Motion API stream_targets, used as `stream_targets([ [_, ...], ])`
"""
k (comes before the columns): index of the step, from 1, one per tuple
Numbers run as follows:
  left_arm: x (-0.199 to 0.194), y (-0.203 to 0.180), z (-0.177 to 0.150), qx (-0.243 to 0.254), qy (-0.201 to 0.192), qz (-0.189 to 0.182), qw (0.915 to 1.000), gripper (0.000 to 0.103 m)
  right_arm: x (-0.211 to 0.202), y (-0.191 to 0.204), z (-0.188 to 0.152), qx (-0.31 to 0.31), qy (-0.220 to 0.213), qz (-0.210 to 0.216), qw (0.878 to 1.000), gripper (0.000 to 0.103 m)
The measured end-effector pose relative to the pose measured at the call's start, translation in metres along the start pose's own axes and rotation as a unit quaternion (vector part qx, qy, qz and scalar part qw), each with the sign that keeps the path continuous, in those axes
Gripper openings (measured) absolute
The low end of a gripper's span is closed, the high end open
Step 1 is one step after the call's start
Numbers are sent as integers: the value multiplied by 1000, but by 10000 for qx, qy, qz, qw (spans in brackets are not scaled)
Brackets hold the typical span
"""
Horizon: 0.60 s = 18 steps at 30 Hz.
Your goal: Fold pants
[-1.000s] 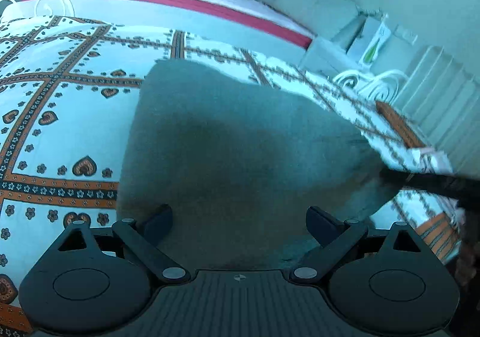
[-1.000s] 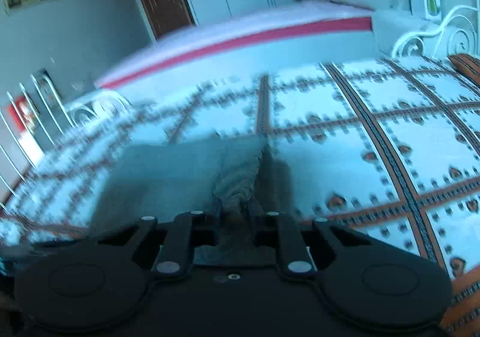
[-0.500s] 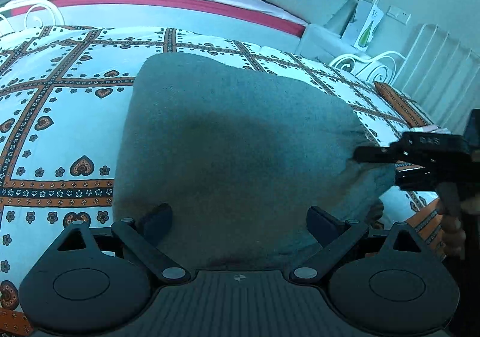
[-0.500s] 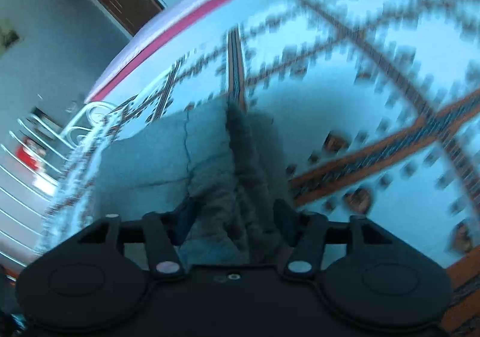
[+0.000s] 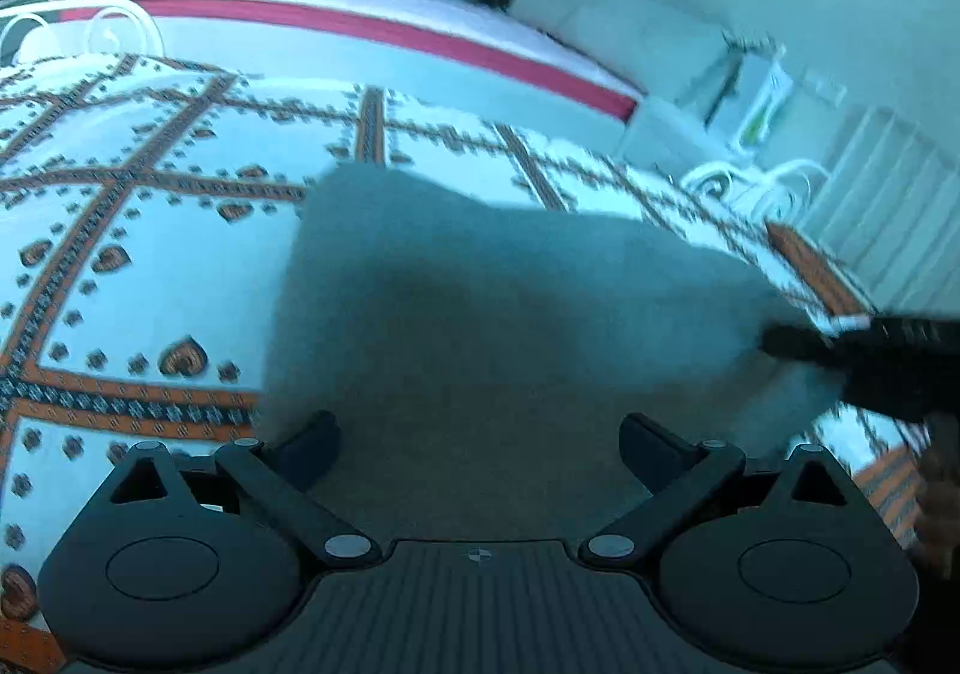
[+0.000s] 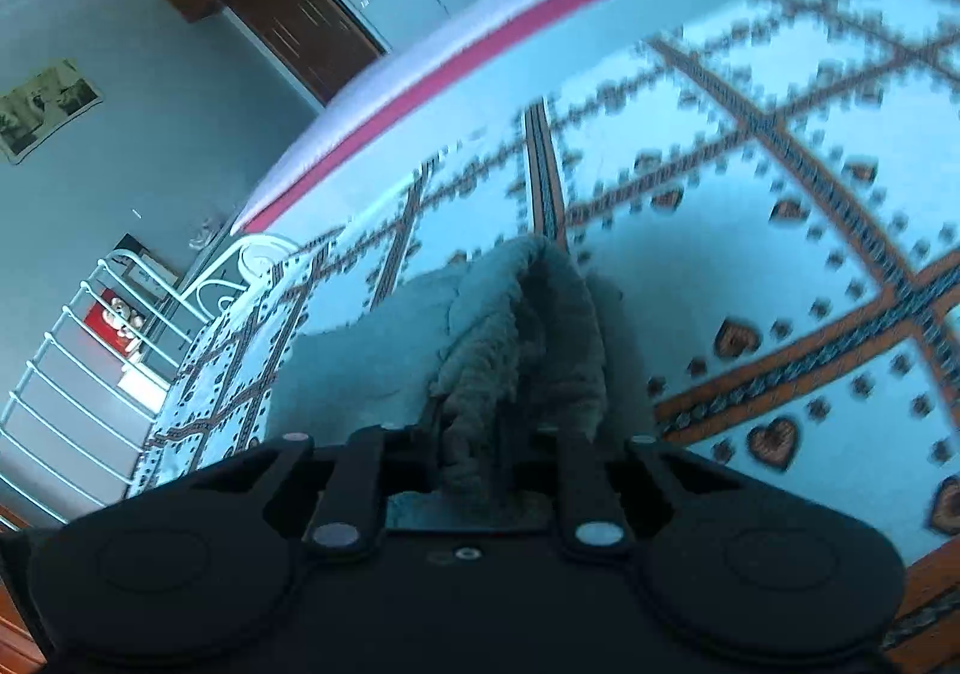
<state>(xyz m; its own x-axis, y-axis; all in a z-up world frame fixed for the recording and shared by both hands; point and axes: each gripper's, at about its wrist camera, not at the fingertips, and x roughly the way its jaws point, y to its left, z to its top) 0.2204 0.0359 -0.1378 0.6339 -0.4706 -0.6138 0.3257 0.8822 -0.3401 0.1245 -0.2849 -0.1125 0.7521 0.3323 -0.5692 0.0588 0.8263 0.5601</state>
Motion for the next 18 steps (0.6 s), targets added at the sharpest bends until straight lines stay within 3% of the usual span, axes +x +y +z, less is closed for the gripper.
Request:
stream_targets([
  [2, 1, 5, 5, -152, -43, -15, 9999, 99, -2, -4, -4, -214, -32, -389, 9990, 9],
  [4, 12, 11, 8, -270, 222, 86, 9994, 99, 21, -21, -13, -143, 533, -757, 9956, 17],
  [8, 16, 14, 12, -313, 279, 121, 9990, 99, 7, -24, -3, 144, 268, -765, 9966, 26],
  [11, 19, 12, 28, -204, 176, 66, 9996, 99, -3, 3, 9, -586, -191, -1028, 9928, 20],
  [16, 51, 15, 57, -26, 429, 154, 9990, 99, 37, 41, 24, -1066, 78, -688, 9919, 1],
  [17, 57, 16, 61, -39, 479, 168, 9987, 96, 52, 49, 25, -1176, 186, -722, 9903, 0],
  [18, 65, 17, 67, 23, 534, 217, 9983, 82, 66, 53, 26, -1214, 245, -763, 9894, 0],
])
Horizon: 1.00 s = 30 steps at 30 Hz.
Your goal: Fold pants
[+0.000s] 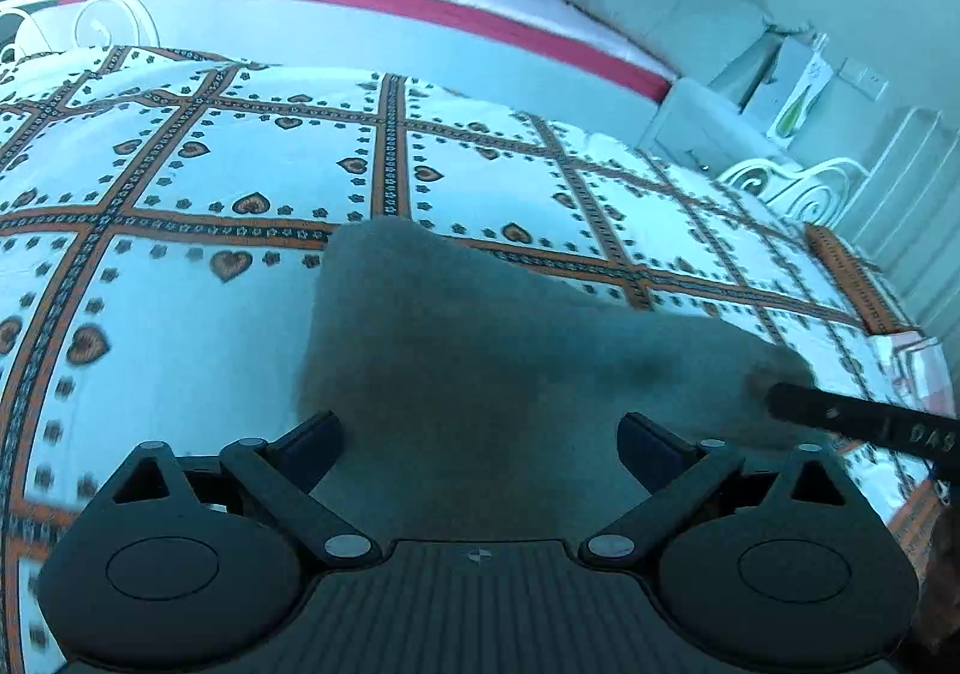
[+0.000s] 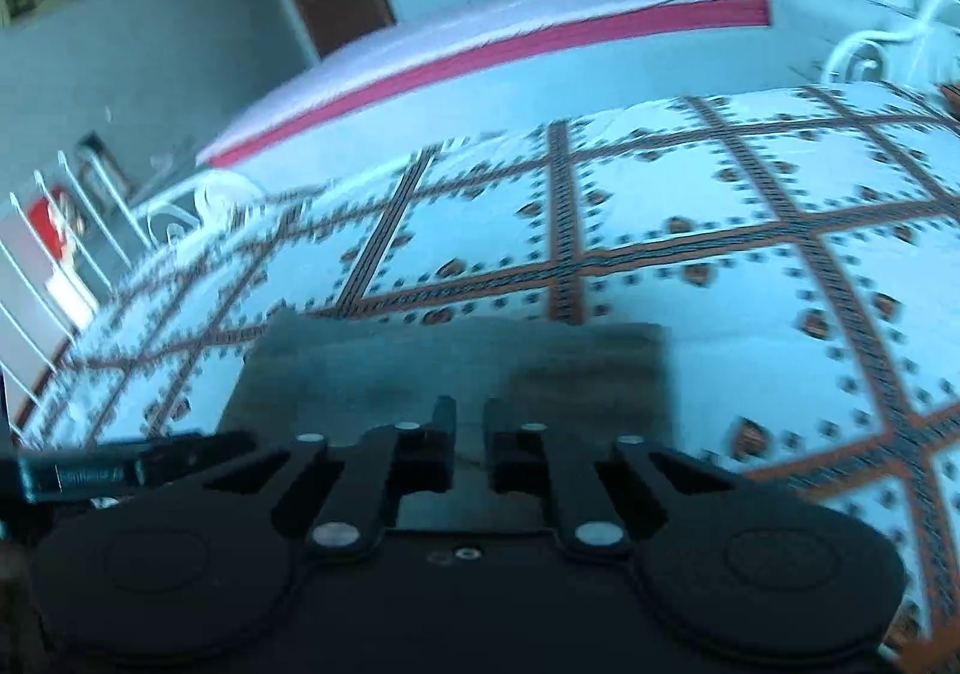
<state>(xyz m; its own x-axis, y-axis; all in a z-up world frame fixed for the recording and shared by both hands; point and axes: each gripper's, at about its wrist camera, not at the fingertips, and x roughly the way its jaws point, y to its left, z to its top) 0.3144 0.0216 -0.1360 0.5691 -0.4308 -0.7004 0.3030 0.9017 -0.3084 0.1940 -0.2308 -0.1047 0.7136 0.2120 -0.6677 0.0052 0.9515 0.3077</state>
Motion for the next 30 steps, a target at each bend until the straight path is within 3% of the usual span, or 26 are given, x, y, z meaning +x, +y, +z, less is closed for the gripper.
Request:
stream_targets([
  [3, 15, 3, 16, 144, -76, 205, 9997, 64, 22, 19, 8, -69, 29, -6, 10000, 0],
  [5, 27, 9, 26, -9, -88, 105, 9999, 63, 31, 31, 15, -193, -51, 44, 9998, 0],
  [7, 43, 11, 31, 12, -51, 189, 9998, 63, 51, 37, 20, -287, 147, 157, 9994, 0],
  [11, 59, 16, 32, -173, -150, 419, 9989, 64, 89, 25, 8, -538, 631, -199, 9964, 0],
  [14, 62, 25, 34, -470, -260, 441, 9976, 64, 85, -6, 8, 218, 487, -134, 9985, 0],
  [17, 53, 33, 37, -911, -549, 397, 9935, 64, 75, 4, 17, 299, 351, 55, 9989, 4],
  [18, 57, 34, 38, -845, -464, 475, 9942, 64, 74, 14, 21, 114, 282, 171, 9994, 9],
  [20, 73, 38, 35, -803, -89, 614, 9948, 65, 83, 29, 26, -67, 341, 274, 9990, 8],
  [21, 76, 41, 32, -852, -123, 601, 9945, 67, 91, 31, 25, -80, 450, 230, 9987, 3],
  [24, 75, 41, 34, -870, -276, 592, 9941, 69, 102, 13, 22, -31, 287, -637, 9976, 0],
  [26, 73, 49, 35, -1183, -390, 580, 9905, 69, 95, -9, 23, 556, 194, -695, 9958, 0],
  [27, 73, 55, 35, -1405, -414, 509, 9879, 69, 90, -14, 22, 586, 127, -933, 9938, 0],
  [30, 64, 64, 37, -1879, -531, 495, 9795, 69, 80, -21, 16, 522, 119, -949, 9940, 0],
])
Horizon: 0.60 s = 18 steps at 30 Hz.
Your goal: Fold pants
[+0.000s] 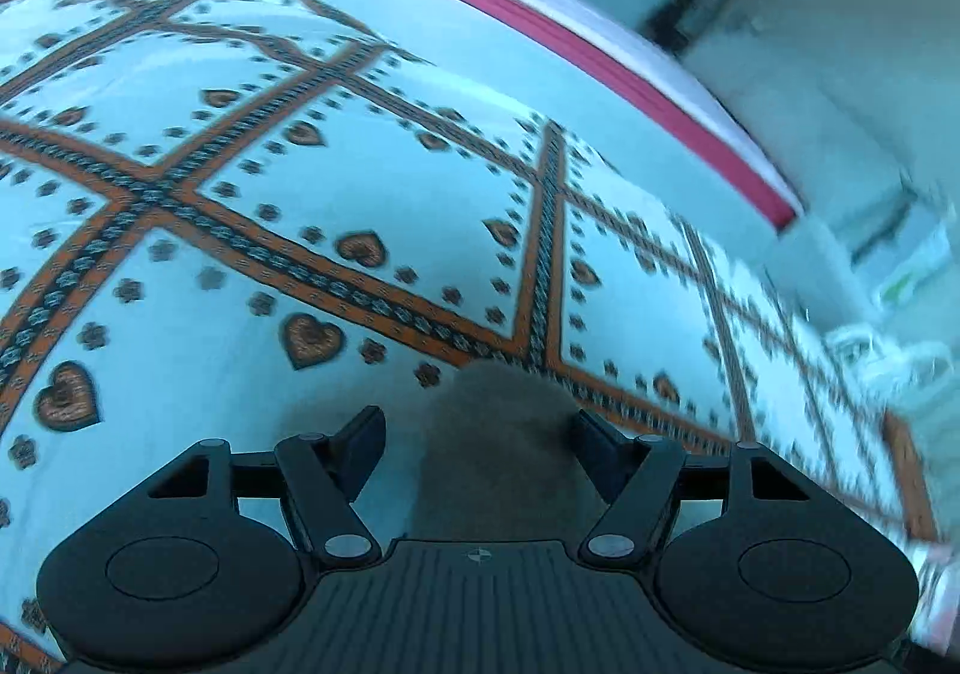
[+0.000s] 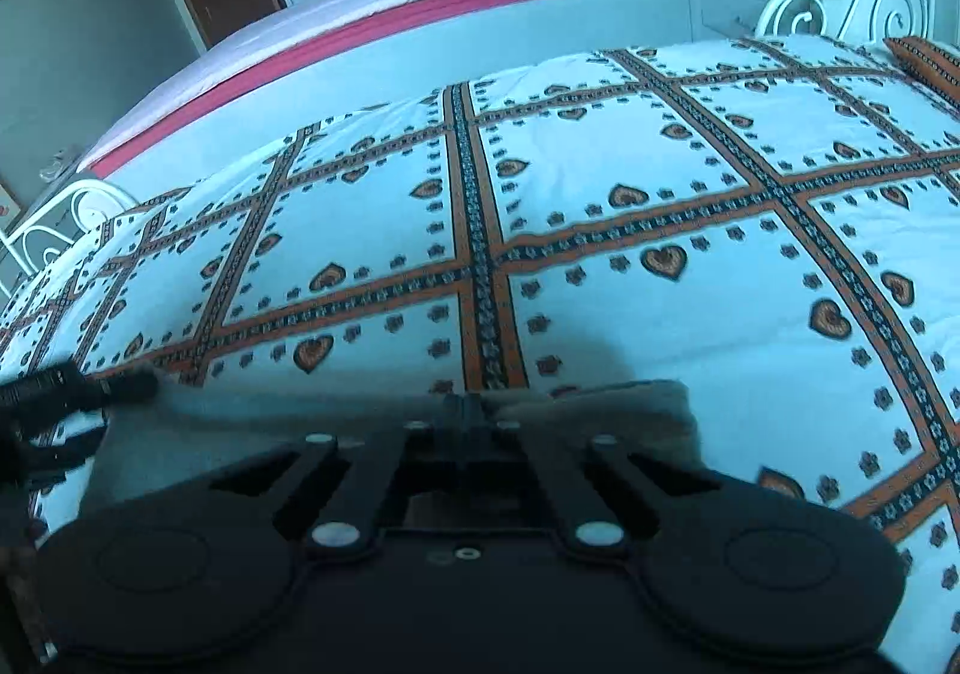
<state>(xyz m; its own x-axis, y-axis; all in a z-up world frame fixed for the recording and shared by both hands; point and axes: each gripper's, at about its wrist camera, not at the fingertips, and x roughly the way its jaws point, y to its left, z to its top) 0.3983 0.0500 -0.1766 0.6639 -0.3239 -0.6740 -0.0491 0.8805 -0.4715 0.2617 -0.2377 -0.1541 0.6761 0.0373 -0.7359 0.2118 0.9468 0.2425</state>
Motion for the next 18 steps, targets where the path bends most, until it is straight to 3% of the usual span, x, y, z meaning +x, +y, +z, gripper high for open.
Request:
stream_targets([
  [2, -13, -1, 2, 21, -109, -31, 9999, 69, -14, 5, 3, 39, -141, 140, 9998, 0],
  [3, -20, -1, 0, 118, -128, -74, 9998, 69, -23, 9, 3, -10, -244, 233, 9994, 17],
  [5, -34, -3, -7, 348, -73, -97, 9993, 71, -35, 15, 1, -209, -319, 410, 9984, 19],
  [8, -53, 0, -26, 387, 199, -387, 9983, 78, -54, 11, -13, -343, -384, 566, 9971, 19],
  [10, -64, -8, -46, 689, 466, -634, 9945, 81, -68, 11, -24, -518, -543, 634, 9952, 21],
  [12, -76, -20, -67, 1320, 370, -524, 9892, 87, -76, 21, -37, -1004, -600, 746, 9903, 23],
  [14, -81, -25, -88, 1744, 435, -287, 9833, 87, -75, 27, -49, -1121, -386, 921, 9887, 20],
  [17, -89, -21, -115, 2297, 572, 187, 9714, 87, -65, 24, -72, -1258, 146, 483, 9908, 12],
  [18, -92, -12, -121, 2130, 669, 96, 9747, 88, -66, 22, -82, -1442, 149, 397, 9886, 9],
])
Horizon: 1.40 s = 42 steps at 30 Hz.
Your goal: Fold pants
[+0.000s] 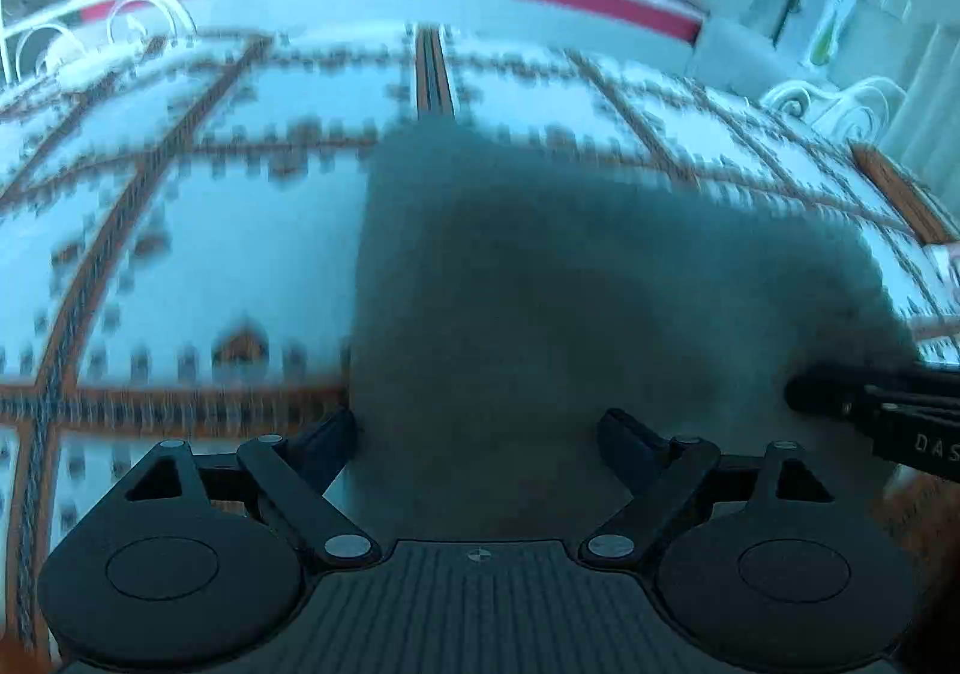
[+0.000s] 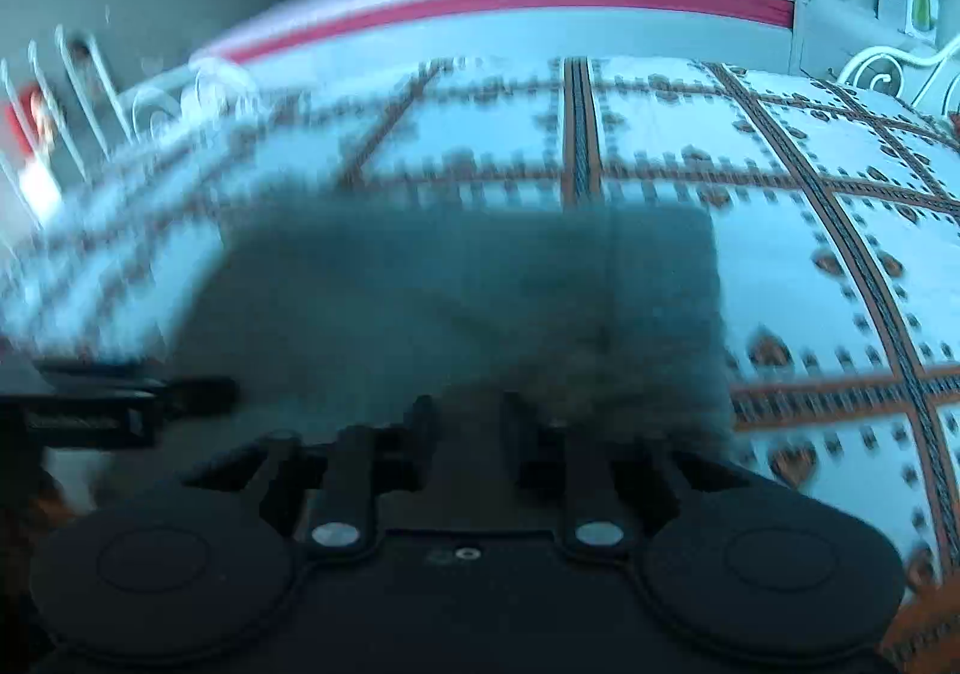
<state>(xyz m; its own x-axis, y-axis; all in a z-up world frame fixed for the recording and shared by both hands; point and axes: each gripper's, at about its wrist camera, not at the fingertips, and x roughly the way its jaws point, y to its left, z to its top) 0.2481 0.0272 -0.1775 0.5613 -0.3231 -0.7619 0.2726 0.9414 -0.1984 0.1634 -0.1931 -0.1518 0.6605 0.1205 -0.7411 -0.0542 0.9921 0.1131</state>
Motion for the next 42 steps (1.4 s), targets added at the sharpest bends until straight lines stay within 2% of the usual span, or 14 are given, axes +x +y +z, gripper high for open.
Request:
stream_targets([
  [5, -23, 17, -10, -472, -123, -319, 9983, 88, -28, 2, -13, -144, -198, 41, 9997, 13],
  [7, -33, 26, -14, -684, -322, -397, 9963, 88, -49, -14, -8, 289, -586, 300, 9974, 30],
  [9, -36, 38, -12, -949, -325, -418, 9941, 89, -64, -36, 0, 770, -841, 255, 9932, 84],
  [10, -36, 45, -9, -1090, -279, -423, 9927, 89, -66, -47, 3, 950, -853, 209, 9916, 89],
  [12, -31, 52, -5, -1265, -219, -456, 9907, 89, -63, -66, 8, 1147, -683, 115, 9910, 77],
  [17, -5, 62, 3, -1548, 120, -884, 9839, 90, -28, -107, 0, 1993, 208, 659, 9775, 77],
  [21, 2, 52, 4, -1321, 50, -932, 9868, 93, -8, -117, -12, 2514, 482, 1100, 9604, 80],
  [23, 5, 43, 2, -1118, 50, -872, 9899, 96, -5, -113, -14, 2407, 487, 1197, 9620, 76],
  [24, 5, 38, 0, -1007, 47, -838, 9914, 98, -4, -110, -14, 2315, 477, 1236, 9638, 66],
  [31, -1, 19, -13, -718, -7, -927, 9931, 98, -3, -121, -22, 2631, 495, 1665, 9490, 61],
  [33, -6, 16, -16, -606, -53, -798, 9950, 90, -4, -123, -24, 2584, 496, 1703, 9496, 58],
  [37, -5, 11, -21, -326, 15, -560, 9979, 95, -7, -117, -28, 2286, 355, 1584, 9599, 62],
  [38, -4, 8, -23, -224, 39, -567, 9981, 102, -6, -116, -28, 2257, 359, 1584, 9606, 64],
  [42, -3, -6, -29, -63, -14, -332, 9994, 103, 1, -109, -28, 2300, 447, 1722, 9568, 79],
])
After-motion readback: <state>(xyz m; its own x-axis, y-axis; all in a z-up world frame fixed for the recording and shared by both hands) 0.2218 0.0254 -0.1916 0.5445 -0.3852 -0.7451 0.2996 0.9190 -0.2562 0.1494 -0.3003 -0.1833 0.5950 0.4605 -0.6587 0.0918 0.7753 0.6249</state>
